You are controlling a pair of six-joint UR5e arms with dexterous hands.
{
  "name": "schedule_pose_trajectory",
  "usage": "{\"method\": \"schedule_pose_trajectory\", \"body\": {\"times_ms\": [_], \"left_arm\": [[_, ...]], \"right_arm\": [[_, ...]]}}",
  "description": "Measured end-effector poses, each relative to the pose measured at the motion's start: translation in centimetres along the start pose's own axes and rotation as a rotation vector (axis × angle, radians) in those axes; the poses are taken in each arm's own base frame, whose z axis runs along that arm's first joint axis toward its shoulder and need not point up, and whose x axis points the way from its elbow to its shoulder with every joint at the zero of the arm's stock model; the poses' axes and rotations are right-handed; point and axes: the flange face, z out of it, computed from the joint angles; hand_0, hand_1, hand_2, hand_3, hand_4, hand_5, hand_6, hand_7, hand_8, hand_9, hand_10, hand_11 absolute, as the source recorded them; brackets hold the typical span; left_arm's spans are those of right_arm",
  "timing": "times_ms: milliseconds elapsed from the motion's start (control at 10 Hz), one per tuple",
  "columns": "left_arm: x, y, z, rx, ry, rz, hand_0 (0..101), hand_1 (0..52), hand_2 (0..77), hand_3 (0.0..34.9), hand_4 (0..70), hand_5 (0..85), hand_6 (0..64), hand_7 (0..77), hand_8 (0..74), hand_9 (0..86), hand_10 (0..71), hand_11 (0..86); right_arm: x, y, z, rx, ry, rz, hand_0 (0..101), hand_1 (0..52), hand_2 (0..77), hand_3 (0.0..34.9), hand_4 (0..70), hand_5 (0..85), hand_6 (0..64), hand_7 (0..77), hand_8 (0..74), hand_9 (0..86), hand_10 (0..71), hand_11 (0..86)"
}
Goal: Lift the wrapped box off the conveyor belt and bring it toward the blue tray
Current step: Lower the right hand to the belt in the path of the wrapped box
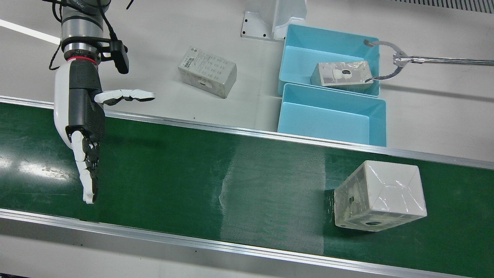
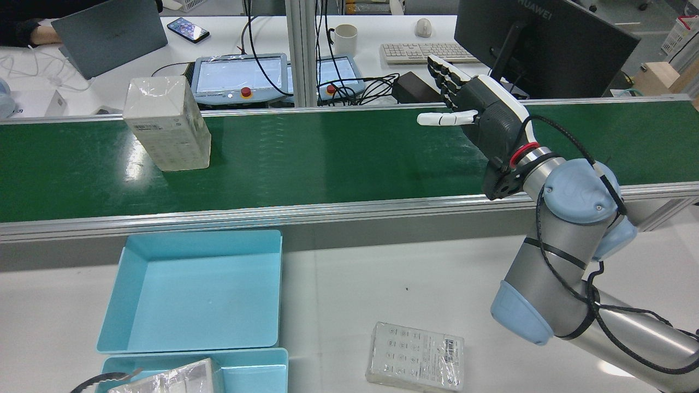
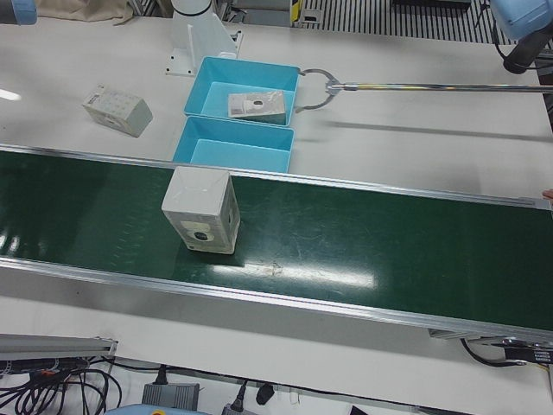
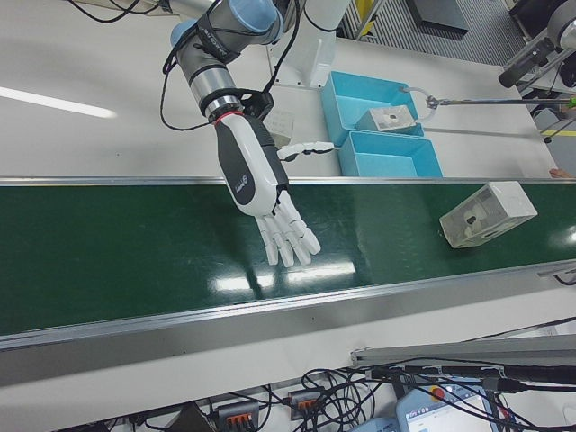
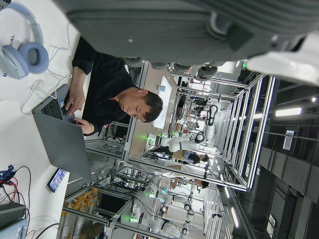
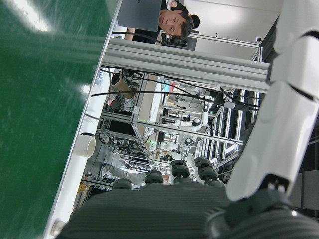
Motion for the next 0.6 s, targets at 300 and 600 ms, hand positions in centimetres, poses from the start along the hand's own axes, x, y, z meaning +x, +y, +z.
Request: {"method": "schedule_pose_trajectory", "body": {"times_ms": [300,600], "left_arm": [[0.0,0.0,0.0,0.0,0.0,0.0,0,0.0,1.1,0.0,0.0,1.1,0.0,0.0,0.0,0.0,0.0,0.0],[0.0,0.0,0.0,0.0,0.0,0.0,0,0.0,1.1,0.0,0.0,1.1,0.0,0.5,0.0,0.0,0.5,0.0]], "right_arm": [[1.8,0.4,0.5,0.002,0.024,-0.002,42,9.8,12.5,8.2,1.1,6.0,0.0,0.5,1.6,1.6,0.0,1.1],[2.2,0.5,0.7,0.003,0.029,-0.006,43,9.8,12.5,7.4,2.2,4.9,0.0,0.5,1.6,1.6,0.0,1.1]]}}
